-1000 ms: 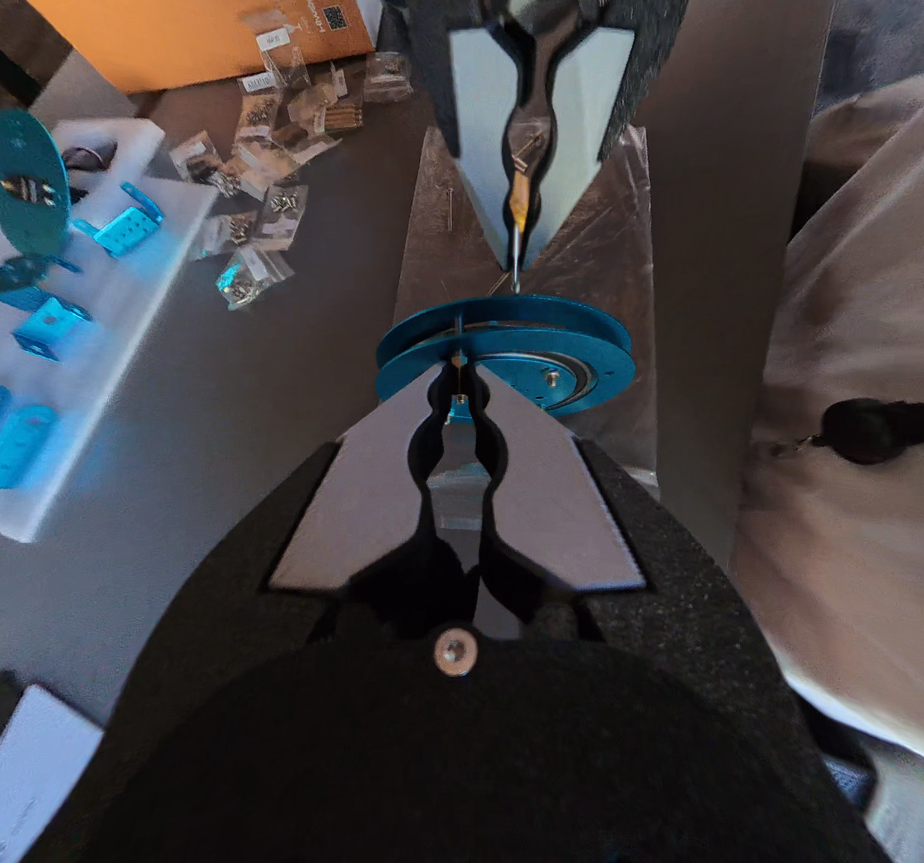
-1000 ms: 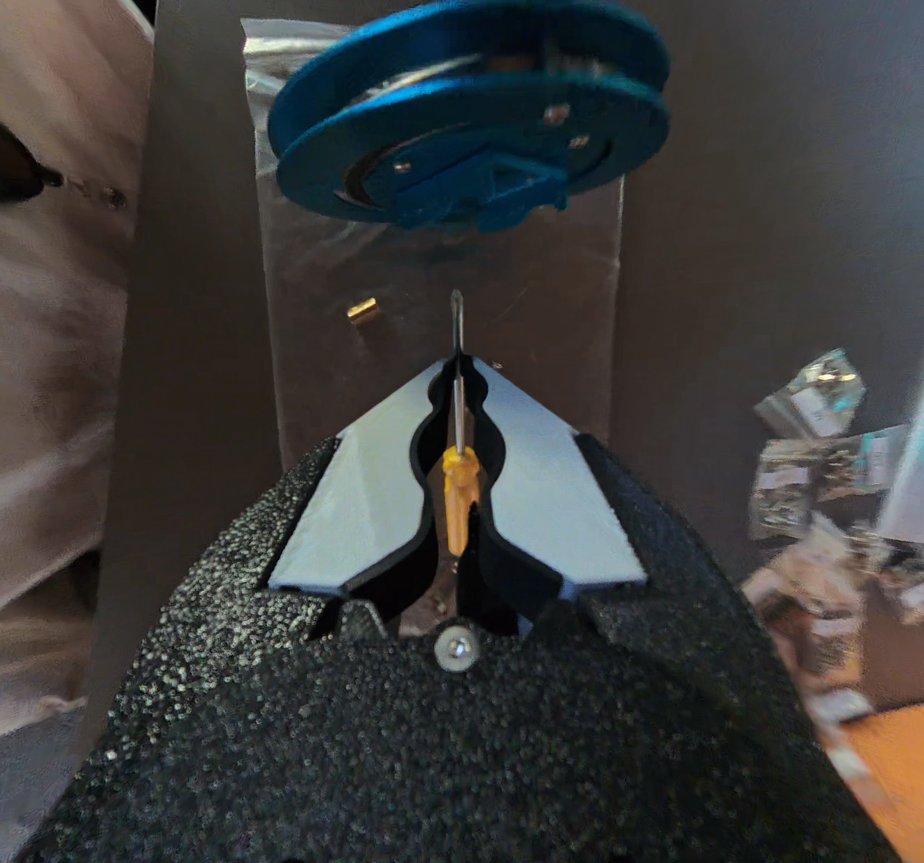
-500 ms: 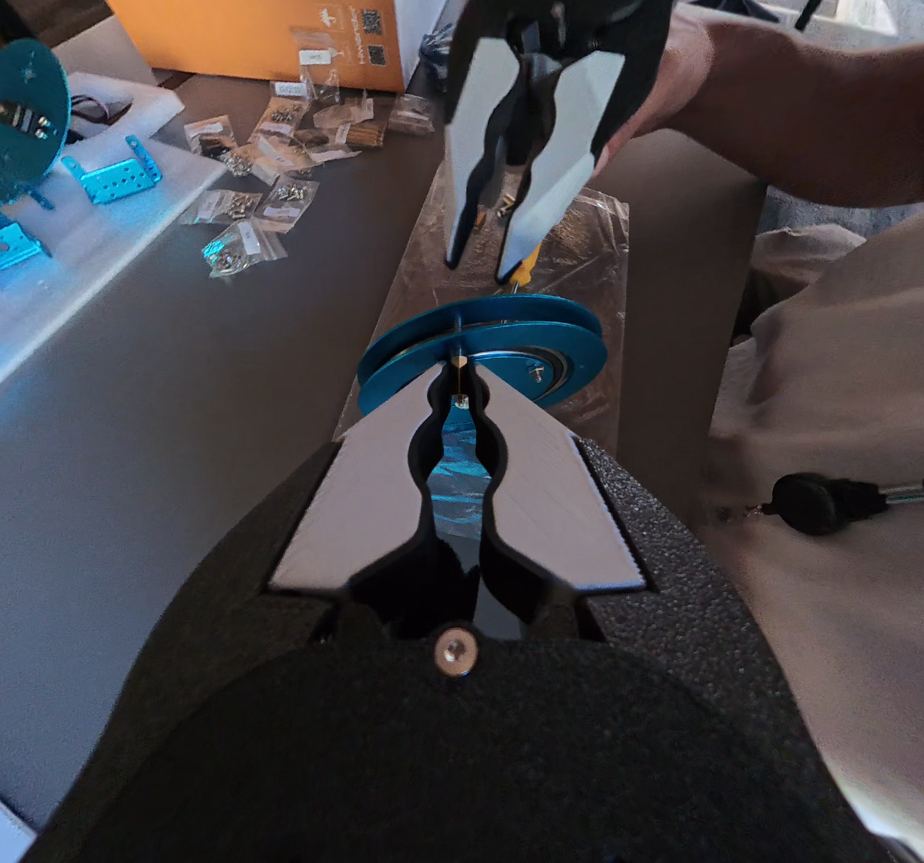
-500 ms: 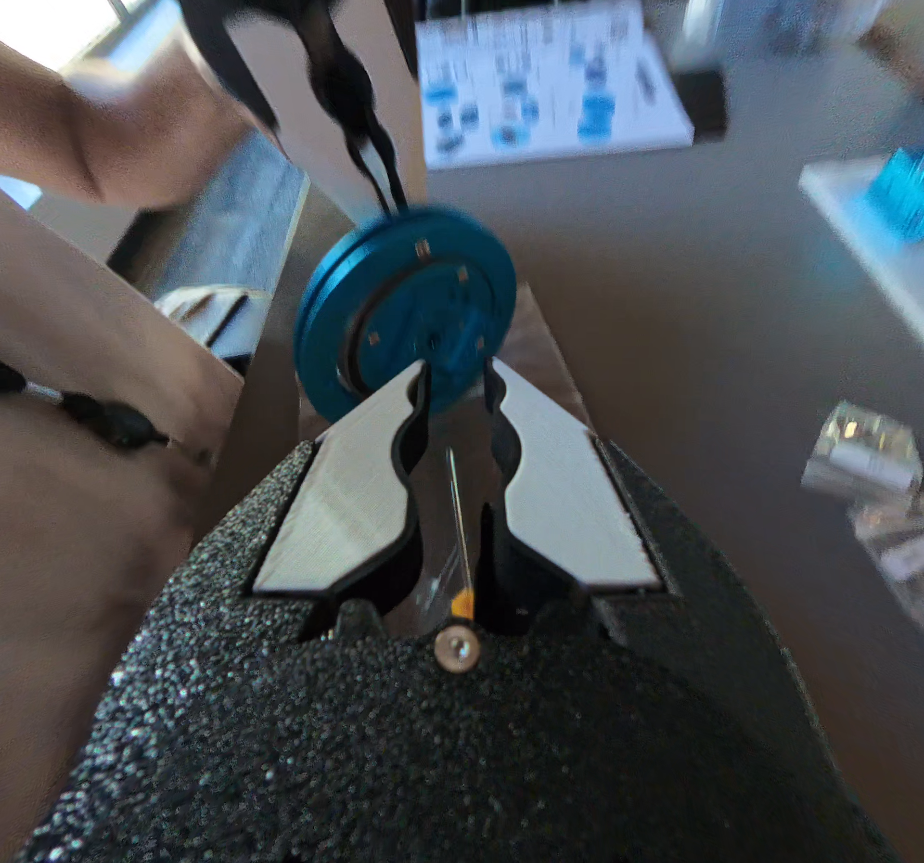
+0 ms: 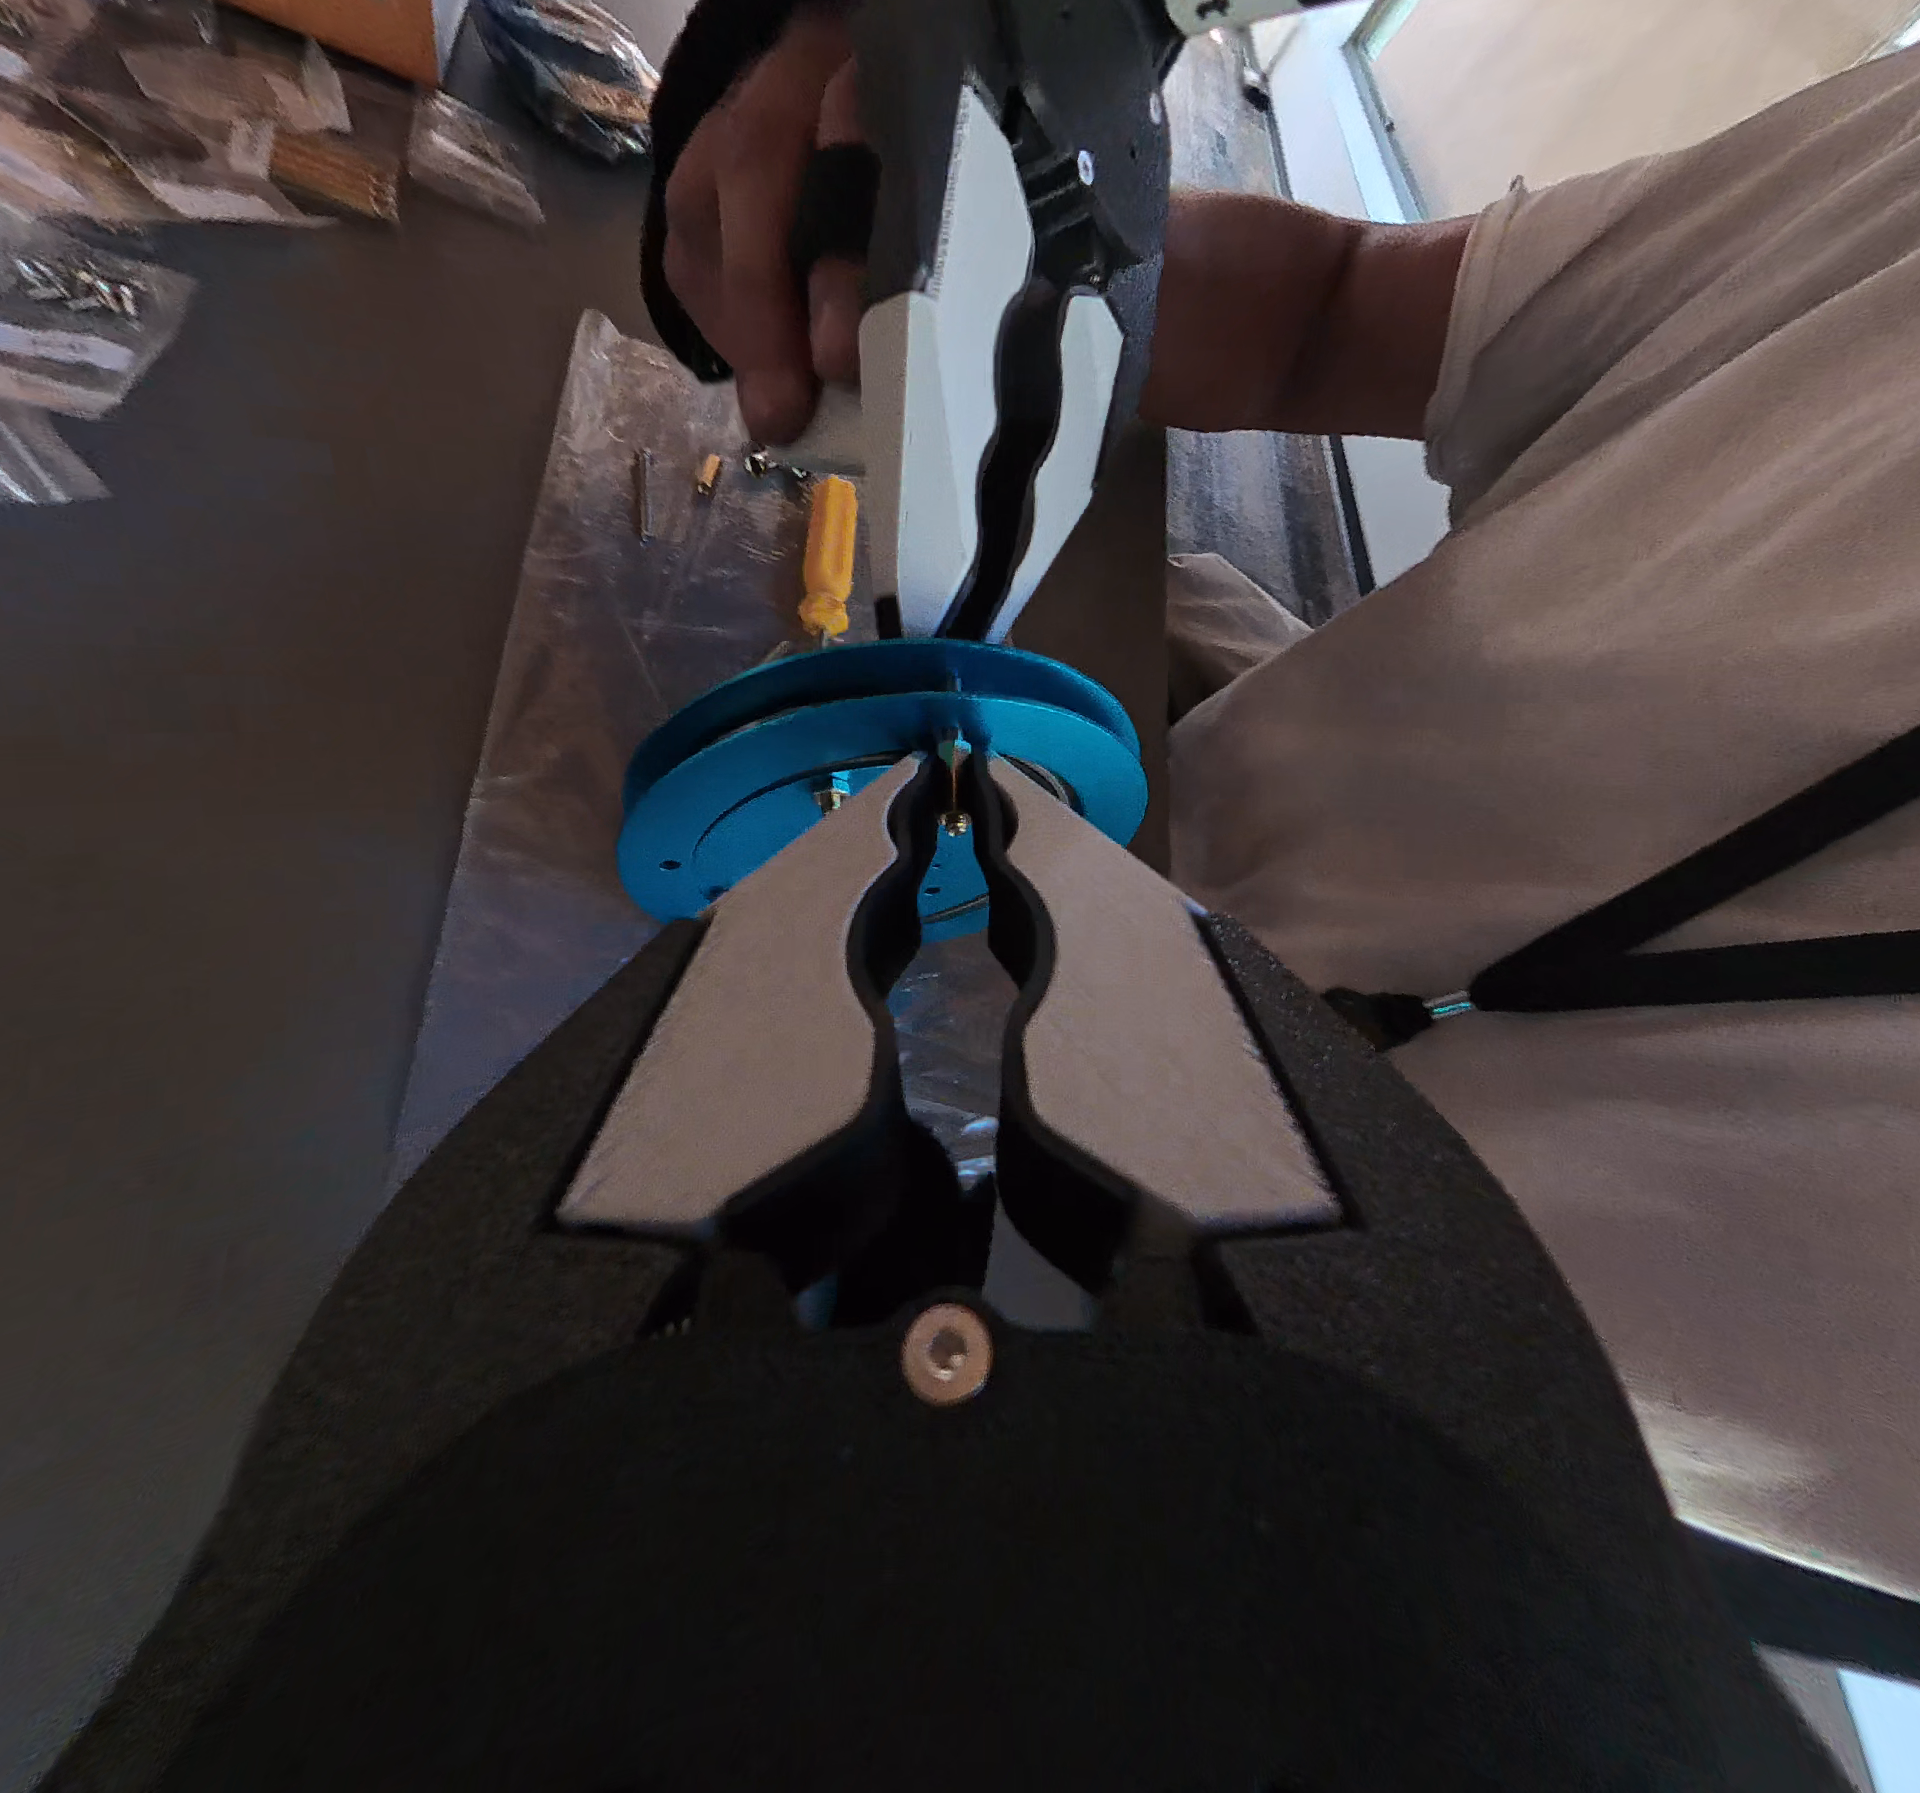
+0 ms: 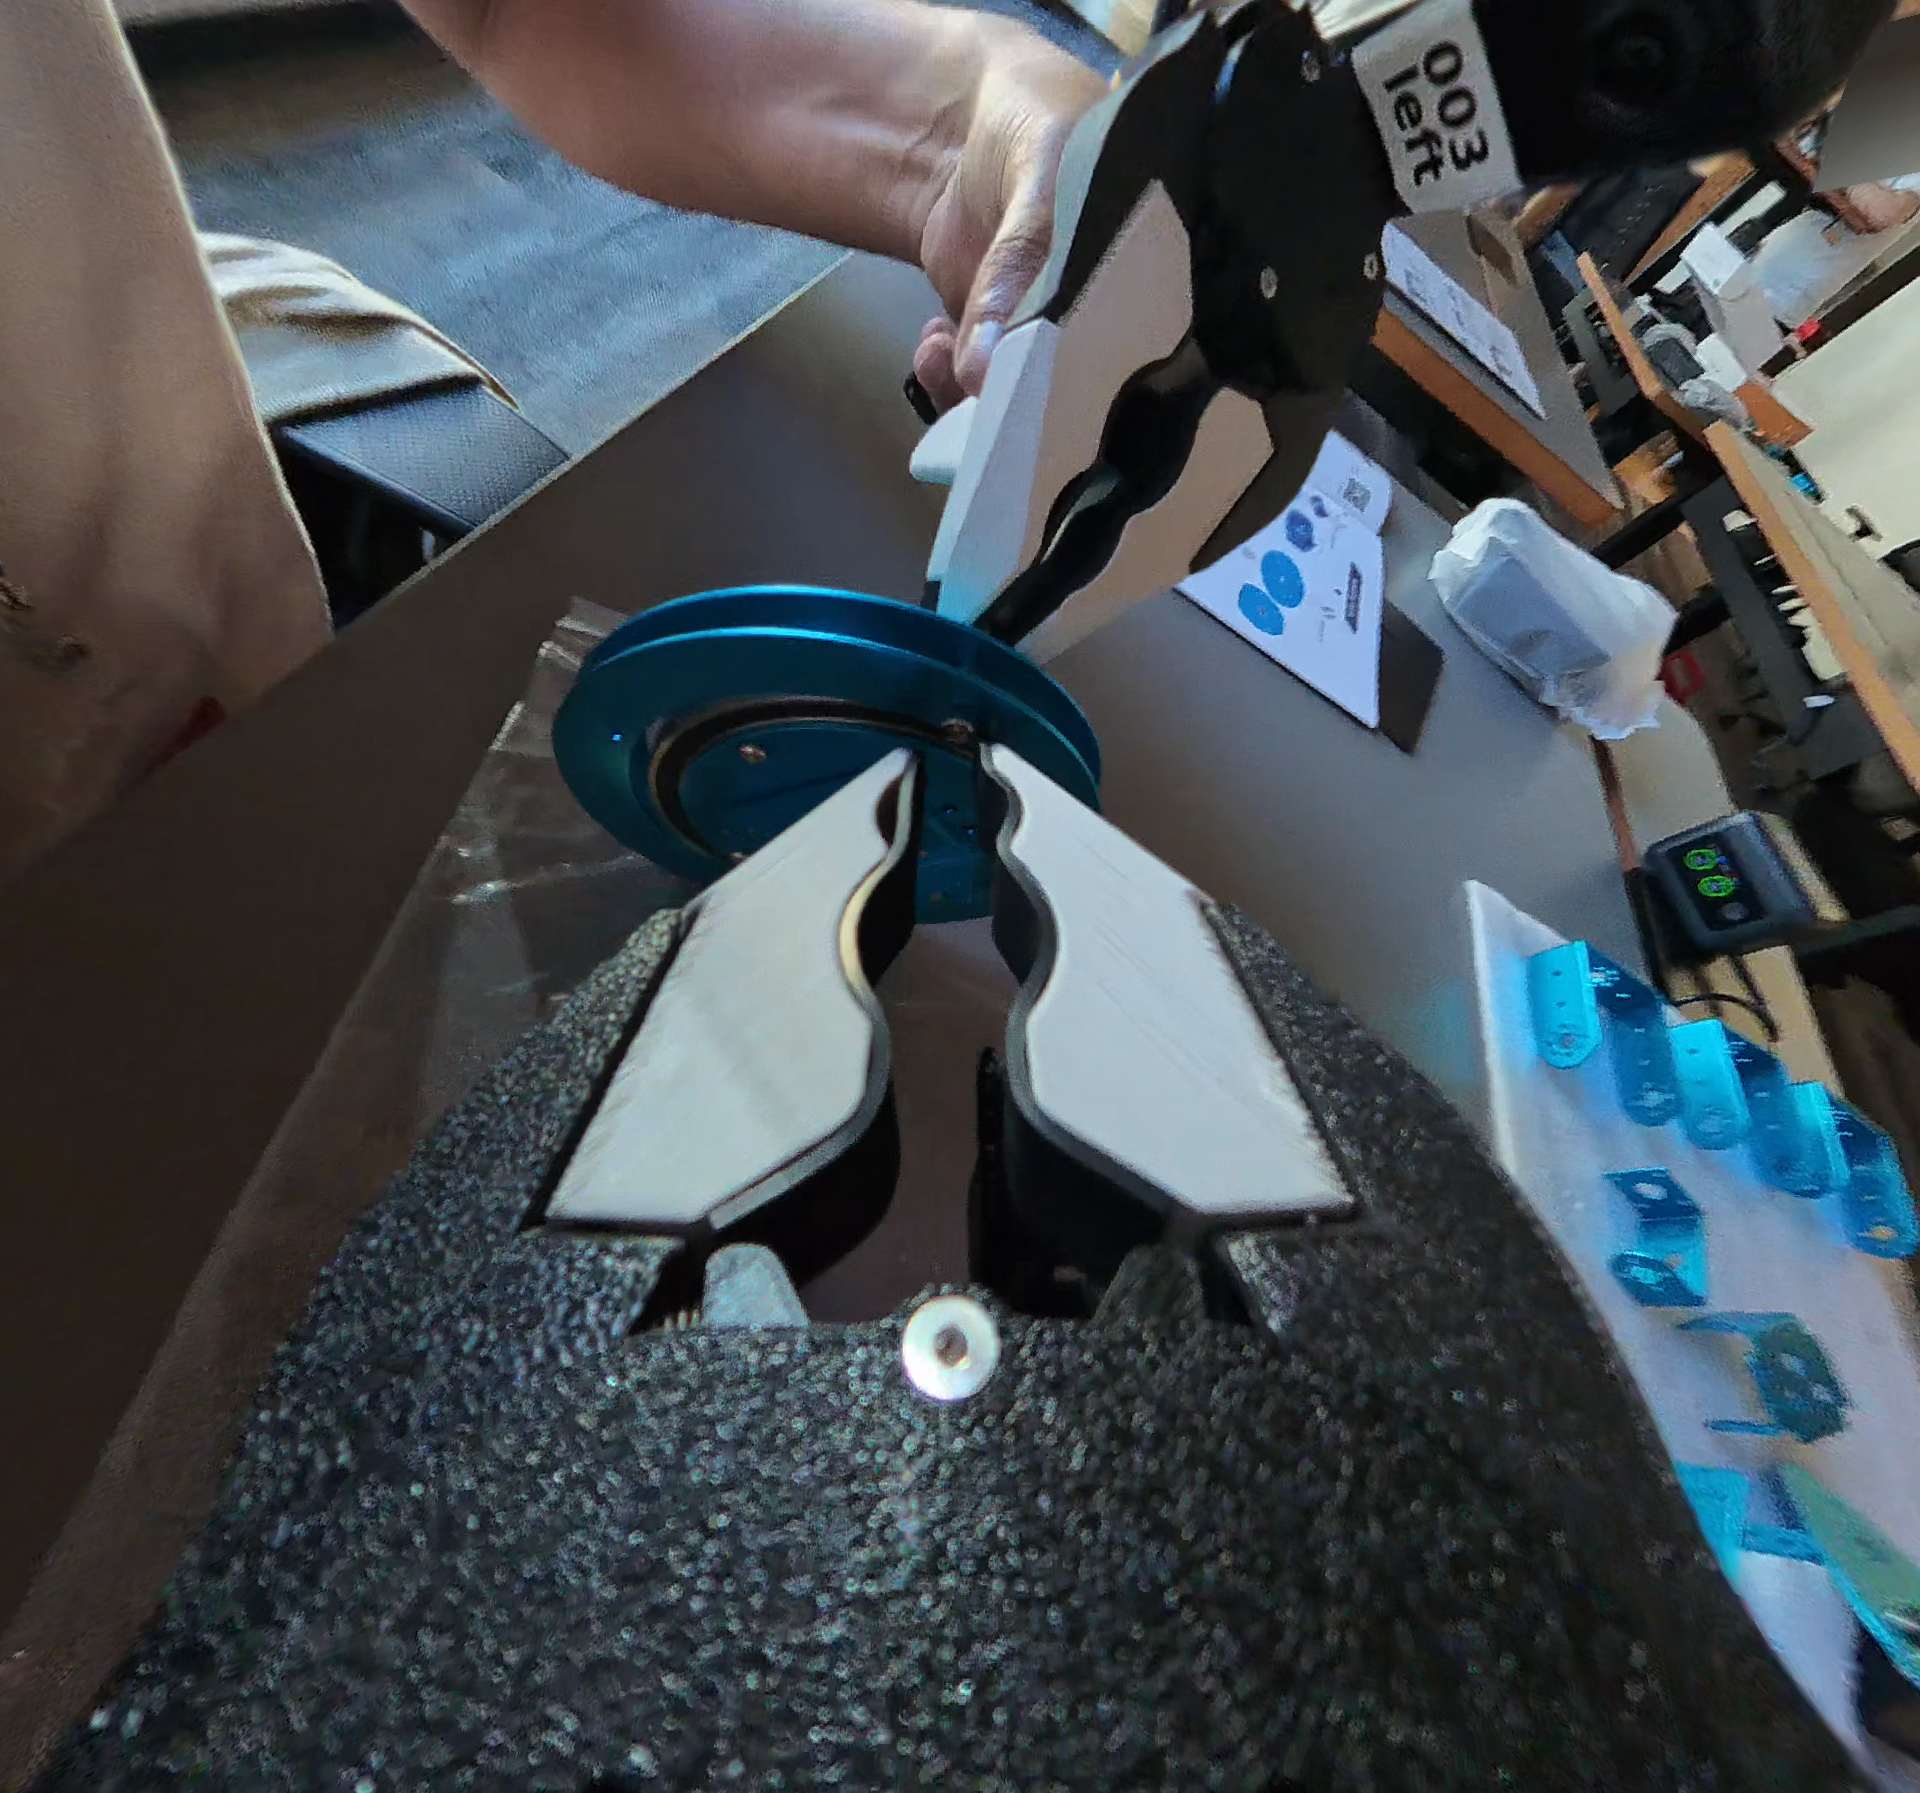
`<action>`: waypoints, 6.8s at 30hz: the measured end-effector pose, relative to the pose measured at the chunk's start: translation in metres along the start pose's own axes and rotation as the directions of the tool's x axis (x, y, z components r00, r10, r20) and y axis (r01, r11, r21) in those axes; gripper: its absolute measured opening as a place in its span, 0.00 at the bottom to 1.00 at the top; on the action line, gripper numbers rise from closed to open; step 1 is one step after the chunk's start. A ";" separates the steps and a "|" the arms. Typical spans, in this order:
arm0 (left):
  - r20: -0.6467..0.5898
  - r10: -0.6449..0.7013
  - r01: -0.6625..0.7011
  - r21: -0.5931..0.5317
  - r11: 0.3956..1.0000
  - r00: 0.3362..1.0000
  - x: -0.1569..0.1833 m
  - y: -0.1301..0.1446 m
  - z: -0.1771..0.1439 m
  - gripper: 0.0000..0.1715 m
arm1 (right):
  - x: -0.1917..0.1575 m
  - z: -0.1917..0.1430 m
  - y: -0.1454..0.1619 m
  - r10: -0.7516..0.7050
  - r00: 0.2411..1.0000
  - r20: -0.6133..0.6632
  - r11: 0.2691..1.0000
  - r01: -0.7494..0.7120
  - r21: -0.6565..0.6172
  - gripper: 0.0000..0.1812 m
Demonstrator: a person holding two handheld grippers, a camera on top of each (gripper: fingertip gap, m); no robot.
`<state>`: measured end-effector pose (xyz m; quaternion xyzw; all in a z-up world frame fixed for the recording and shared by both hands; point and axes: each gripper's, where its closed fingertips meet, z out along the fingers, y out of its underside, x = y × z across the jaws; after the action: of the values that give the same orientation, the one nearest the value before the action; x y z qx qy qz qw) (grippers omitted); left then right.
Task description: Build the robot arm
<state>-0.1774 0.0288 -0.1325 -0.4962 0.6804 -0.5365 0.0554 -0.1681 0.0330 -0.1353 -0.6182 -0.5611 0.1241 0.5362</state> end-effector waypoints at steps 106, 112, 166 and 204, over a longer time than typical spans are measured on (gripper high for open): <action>0.621 0.591 -0.498 -0.345 0.795 0.514 -0.019 -0.012 0.009 0.03 | 0.003 -0.010 0.024 0.247 0.966 0.075 0.783 -0.153 -0.603 0.04; 0.307 -0.002 0.026 -0.074 0.997 0.952 -0.007 -0.010 0.016 0.01 | 0.011 -0.010 0.022 -0.368 0.929 -0.030 0.696 0.254 -0.672 0.02; 0.338 0.320 -0.268 -0.193 0.944 0.885 -0.008 -0.015 0.025 0.02 | 0.000 -0.020 0.025 0.015 0.999 0.029 0.829 0.004 -0.559 0.02; 0.409 0.850 -0.588 -0.615 0.525 0.331 -0.024 -0.027 0.033 0.02 | -0.004 -0.036 0.029 0.430 0.901 0.059 0.724 -0.305 -0.618 0.01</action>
<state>-0.1288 0.0260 -0.1360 -0.2905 0.8430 -0.0992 0.4417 -0.1260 0.0165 -0.1465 -0.8381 -0.4872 0.1074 0.2208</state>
